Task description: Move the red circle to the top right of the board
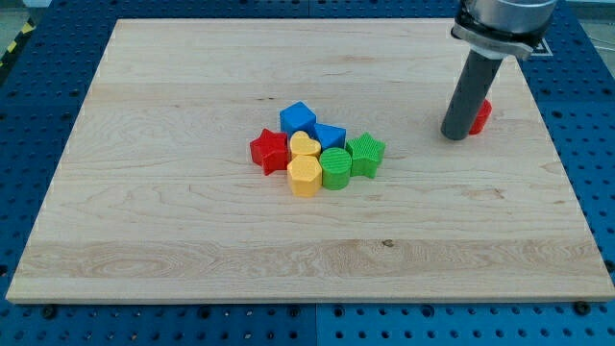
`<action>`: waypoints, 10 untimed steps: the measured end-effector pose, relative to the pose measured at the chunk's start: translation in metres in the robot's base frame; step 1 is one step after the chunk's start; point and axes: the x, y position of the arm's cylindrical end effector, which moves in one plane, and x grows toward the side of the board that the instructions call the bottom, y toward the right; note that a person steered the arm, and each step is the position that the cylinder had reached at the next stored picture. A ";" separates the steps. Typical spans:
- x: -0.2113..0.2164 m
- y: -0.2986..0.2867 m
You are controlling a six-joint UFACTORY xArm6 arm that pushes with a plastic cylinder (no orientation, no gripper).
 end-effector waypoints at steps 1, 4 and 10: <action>-0.005 0.003; -0.005 0.041; -0.071 -0.009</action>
